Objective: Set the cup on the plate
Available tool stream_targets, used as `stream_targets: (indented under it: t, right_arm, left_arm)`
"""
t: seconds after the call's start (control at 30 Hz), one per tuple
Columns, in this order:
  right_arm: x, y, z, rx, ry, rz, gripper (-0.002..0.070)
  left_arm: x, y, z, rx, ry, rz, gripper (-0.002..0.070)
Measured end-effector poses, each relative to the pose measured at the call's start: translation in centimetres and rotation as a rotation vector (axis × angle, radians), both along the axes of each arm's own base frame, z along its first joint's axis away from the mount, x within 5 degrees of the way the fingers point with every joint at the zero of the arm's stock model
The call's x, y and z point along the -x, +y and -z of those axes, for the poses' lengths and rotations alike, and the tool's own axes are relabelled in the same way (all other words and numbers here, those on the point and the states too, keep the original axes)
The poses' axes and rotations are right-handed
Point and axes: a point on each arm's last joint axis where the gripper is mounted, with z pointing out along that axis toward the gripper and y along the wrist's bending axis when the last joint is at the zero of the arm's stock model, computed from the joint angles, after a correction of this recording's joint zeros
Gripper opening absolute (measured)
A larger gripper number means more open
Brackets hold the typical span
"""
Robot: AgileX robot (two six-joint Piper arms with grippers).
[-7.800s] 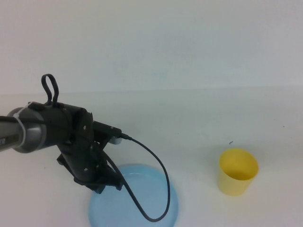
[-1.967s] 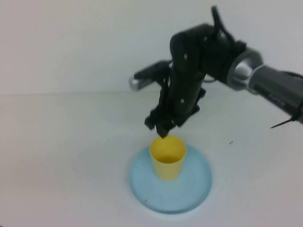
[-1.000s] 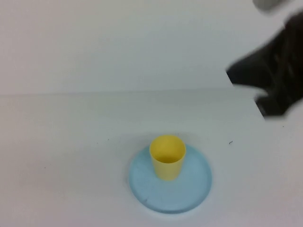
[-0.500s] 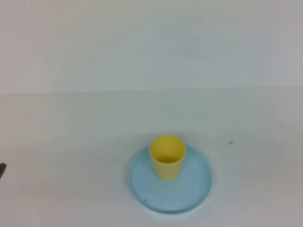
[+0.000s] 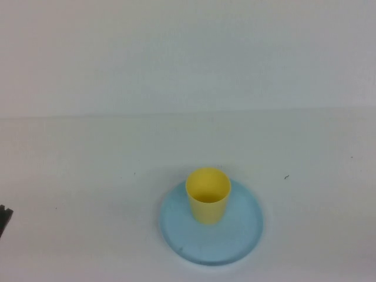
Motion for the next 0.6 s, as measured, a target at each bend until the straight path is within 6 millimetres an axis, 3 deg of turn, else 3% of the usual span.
stream_targets:
  t: [0.6]
  right_arm:
    - [0.07,-0.11,0.35,0.005,0.035,0.015,0.0001]
  left_arm:
    - [-0.03,0.05,0.54,-0.025,0.009,-0.004,0.0001]
